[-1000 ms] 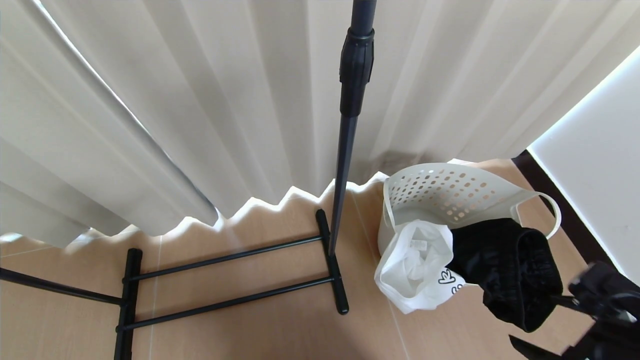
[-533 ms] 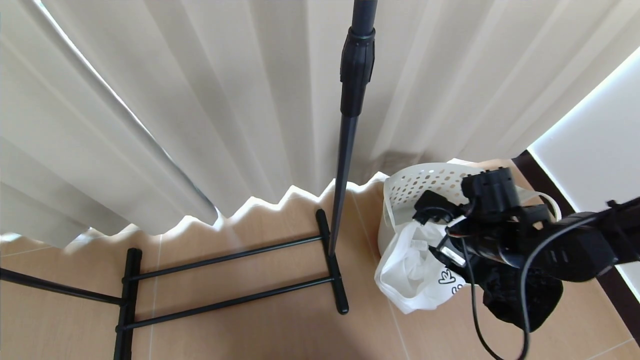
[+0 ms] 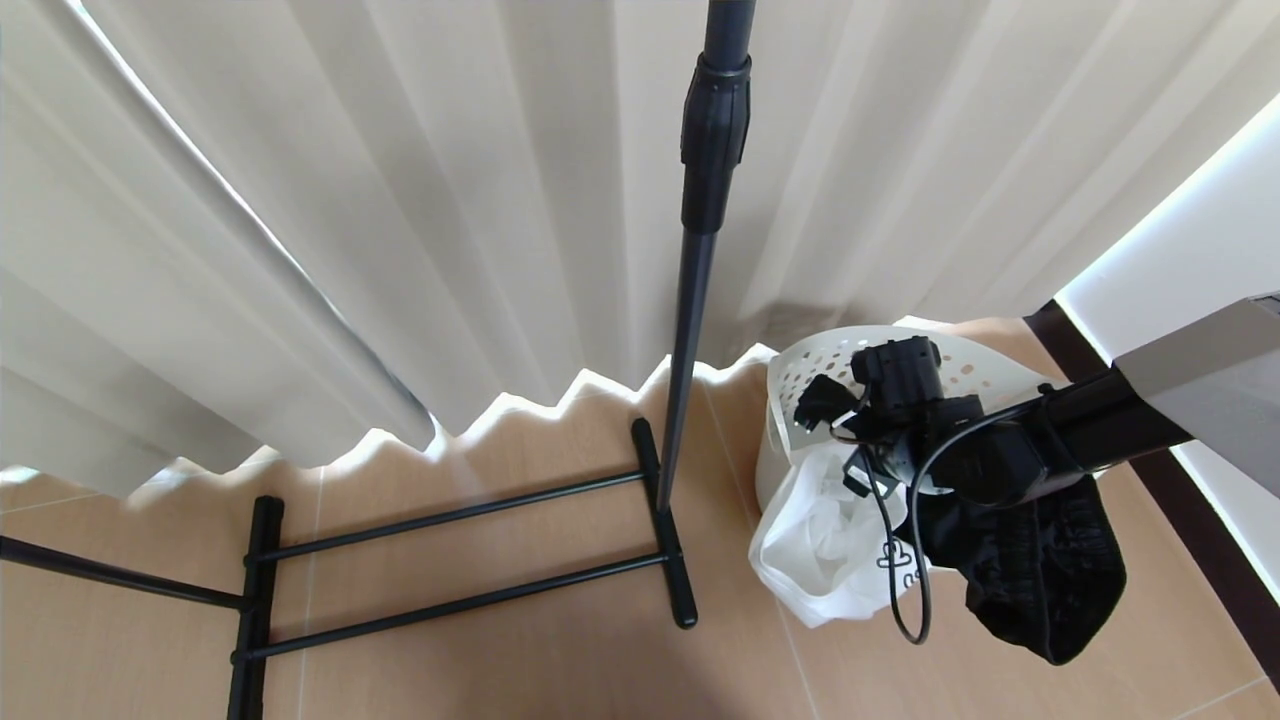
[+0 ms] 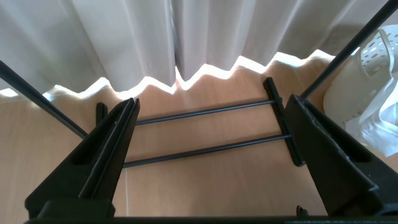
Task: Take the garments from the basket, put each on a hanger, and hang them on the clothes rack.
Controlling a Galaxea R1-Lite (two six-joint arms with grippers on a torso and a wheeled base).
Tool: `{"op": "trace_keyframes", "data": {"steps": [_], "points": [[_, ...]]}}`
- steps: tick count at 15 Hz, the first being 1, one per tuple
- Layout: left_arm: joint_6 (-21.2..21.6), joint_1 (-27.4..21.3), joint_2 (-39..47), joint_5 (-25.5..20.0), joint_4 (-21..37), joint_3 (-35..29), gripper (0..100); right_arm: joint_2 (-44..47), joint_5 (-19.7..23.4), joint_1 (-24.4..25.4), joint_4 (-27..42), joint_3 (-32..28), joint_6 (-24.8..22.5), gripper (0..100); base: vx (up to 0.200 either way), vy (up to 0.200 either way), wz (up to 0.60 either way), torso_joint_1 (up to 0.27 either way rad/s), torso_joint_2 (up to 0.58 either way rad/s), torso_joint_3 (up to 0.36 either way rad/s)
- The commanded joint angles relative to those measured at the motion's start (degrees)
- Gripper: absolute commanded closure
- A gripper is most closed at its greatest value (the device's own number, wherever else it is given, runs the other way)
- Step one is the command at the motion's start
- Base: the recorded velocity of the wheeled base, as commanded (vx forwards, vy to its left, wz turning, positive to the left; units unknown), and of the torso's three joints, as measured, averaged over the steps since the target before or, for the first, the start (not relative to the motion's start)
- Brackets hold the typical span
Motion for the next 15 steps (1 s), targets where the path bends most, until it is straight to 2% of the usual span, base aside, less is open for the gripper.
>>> {"op": "trace_keyframes", "data": {"steps": [1, 2, 3, 6, 8, 9, 10, 11, 12, 13, 14, 15], "points": [[0.0, 0.0, 0.0, 0.0, 0.0, 0.0, 0, 1.8, -1.0, -1.2, -0.4, -0.9, 0.2, 0, 0.0, 0.0, 0.0, 0.0, 0.0, 0.0], [0.0, 0.0, 0.0, 0.0, 0.0, 0.0, 0, 2.0, -1.0, -1.4, -1.0, -0.9, 0.2, 0, 0.0, 0.0, 0.0, 0.0, 0.0, 0.0], [0.0, 0.0, 0.0, 0.0, 0.0, 0.0, 0, 2.1, -0.6, -1.5, -1.4, -1.1, 0.5, 100, 0.0, 0.0, 0.0, 0.0, 0.0, 0.0], [0.0, 0.0, 0.0, 0.0, 0.0, 0.0, 0, 2.3, 1.9, -1.5, -2.1, -0.1, 2.3, 100, 0.0, 0.0, 0.0, 0.0, 0.0, 0.0], [0.0, 0.0, 0.0, 0.0, 0.0, 0.0, 0, 2.1, 2.4, -1.5, -2.2, -0.2, 7.1, 100, 0.0, 0.0, 0.0, 0.0, 0.0, 0.0], [0.0, 0.0, 0.0, 0.0, 0.0, 0.0, 0, 1.4, 5.5, -1.4, -2.2, 0.3, 11.6, 100, 0.0, 0.0, 0.0, 0.0, 0.0, 0.0], [0.0, 0.0, 0.0, 0.0, 0.0, 0.0, 0, -2.2, 10.3, -0.4, -2.1, 2.7, 17.9, 100, 0.0, 0.0, 0.0, 0.0, 0.0, 0.0], [0.0, 0.0, 0.0, 0.0, 0.0, 0.0, 0, -5.6, 13.1, 0.3, -2.2, 4.9, 21.5, 100, 0.0, 0.0, 0.0, 0.0, 0.0, 0.0], [0.0, 0.0, 0.0, 0.0, 0.0, 0.0, 0, -13.5, 19.0, 2.5, -2.3, 9.5, 28.1, 100, 0.0, 0.0, 0.0, 0.0, 0.0, 0.0], [0.0, 0.0, 0.0, 0.0, 0.0, 0.0, 0, -17.5, 21.5, 3.3, -2.3, 11.6, 31.0, 100, 0.0, 0.0, 0.0, 0.0, 0.0, 0.0], [0.1, 0.0, 0.0, -0.1, -0.1, 0.0, 0, -26.9, 24.6, 3.9, -4.3, 16.4, 34.5, 100, 0.0, 0.0, 0.0, 0.0, 0.0, 0.0], [0.0, 0.0, 0.0, -0.1, -0.1, 0.0, 0, -31.4, 25.1, 3.7, -7.2, 19.0, 34.3, 100, 0.0, 0.0, 0.0, 0.0, 0.0, 0.0]]}}
